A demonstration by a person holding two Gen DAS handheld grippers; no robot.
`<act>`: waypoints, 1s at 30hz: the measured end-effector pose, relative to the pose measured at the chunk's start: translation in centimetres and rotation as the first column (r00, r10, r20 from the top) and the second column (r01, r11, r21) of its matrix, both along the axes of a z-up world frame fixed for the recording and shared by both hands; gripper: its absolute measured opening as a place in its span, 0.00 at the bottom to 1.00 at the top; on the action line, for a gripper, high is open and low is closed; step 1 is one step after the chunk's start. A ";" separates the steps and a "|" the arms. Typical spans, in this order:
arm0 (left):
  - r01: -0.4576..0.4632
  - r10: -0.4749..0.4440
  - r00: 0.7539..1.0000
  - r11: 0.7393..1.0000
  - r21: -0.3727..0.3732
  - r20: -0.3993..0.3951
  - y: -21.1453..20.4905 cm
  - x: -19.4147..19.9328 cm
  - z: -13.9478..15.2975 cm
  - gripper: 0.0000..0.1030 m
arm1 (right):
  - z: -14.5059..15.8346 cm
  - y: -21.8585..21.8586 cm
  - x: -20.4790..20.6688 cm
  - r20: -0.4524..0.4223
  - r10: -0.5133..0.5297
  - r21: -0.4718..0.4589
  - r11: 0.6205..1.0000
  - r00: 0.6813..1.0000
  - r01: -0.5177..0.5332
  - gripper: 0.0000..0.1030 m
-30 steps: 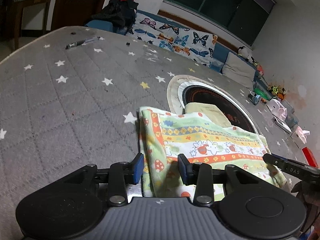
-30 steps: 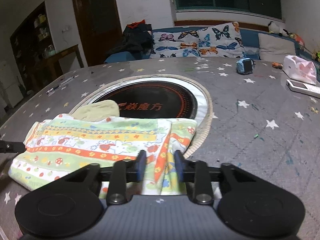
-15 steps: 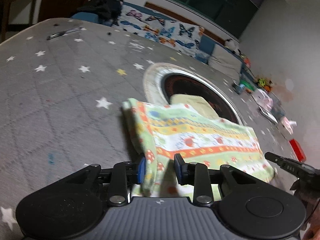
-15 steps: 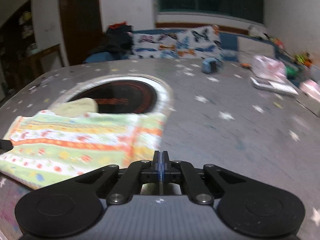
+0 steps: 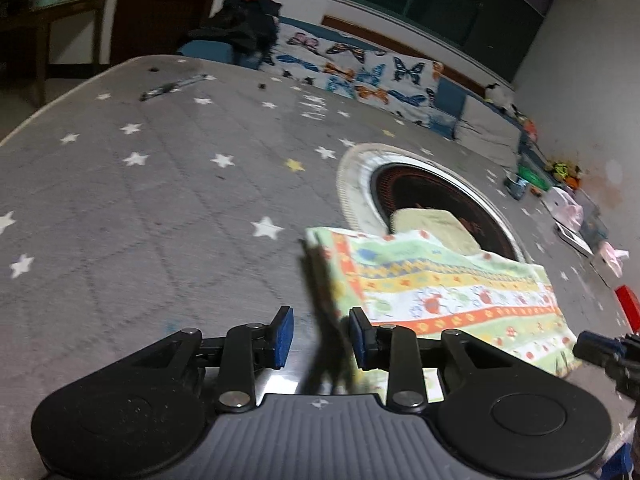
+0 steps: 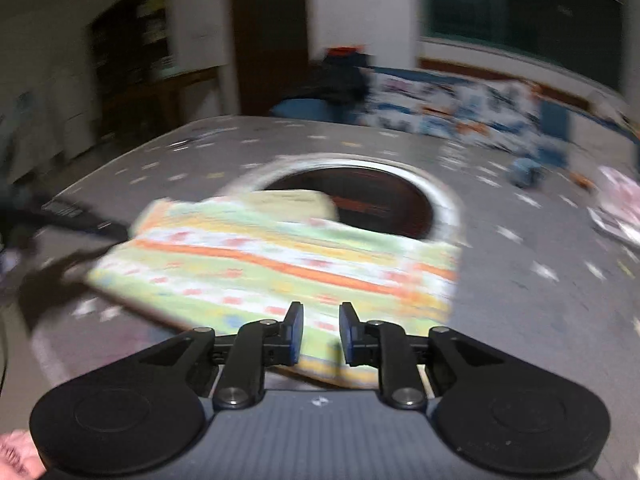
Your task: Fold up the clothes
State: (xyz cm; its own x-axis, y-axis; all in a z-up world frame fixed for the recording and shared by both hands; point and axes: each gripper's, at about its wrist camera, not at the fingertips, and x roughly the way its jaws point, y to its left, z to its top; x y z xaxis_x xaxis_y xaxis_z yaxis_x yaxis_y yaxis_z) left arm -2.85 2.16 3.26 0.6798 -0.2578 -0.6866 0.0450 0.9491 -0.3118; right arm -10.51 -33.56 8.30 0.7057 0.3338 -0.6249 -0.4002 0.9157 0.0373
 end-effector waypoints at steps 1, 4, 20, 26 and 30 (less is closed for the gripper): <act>-0.012 0.012 1.000 1.000 -0.005 -0.002 0.3 -0.1 0.1 0.31 | 0.1 1.3 -0.1 0.001 0.050 -0.008 0.999 0.999 -0.050 0.19; -0.039 0.039 0.999 0.999 -0.026 -0.005 1.3 -0.4 0.4 0.31 | 0.2 5.2 -0.5 0.004 0.201 -0.041 0.979 0.980 -0.201 0.36; -0.135 0.115 0.990 0.935 -0.328 -0.079 4.1 -1.8 0.4 0.47 | -2.7 20.1 -1.8 0.039 0.610 -0.381 0.742 0.792 -0.552 0.36; -0.189 0.150 0.981 0.879 -0.439 -0.122 4.4 -1.5 -0.6 0.56 | -2.3 19.8 -0.9 0.058 0.576 -0.337 0.780 0.816 -0.527 0.13; -0.220 0.167 0.975 0.821 -0.527 -0.147 4.7 -1.4 -1.5 0.63 | -0.5 18.2 0.0 0.079 0.515 -0.213 0.845 0.853 -0.491 0.11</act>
State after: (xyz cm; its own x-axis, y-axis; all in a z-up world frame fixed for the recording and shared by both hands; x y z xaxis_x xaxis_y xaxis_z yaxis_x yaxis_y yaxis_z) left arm -4.22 6.85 1.80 0.6970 -0.4729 -0.5391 -0.1756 0.6162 -0.7677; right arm -10.48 -15.36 7.82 0.5485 0.5565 -0.6241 -0.7974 0.5729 -0.1899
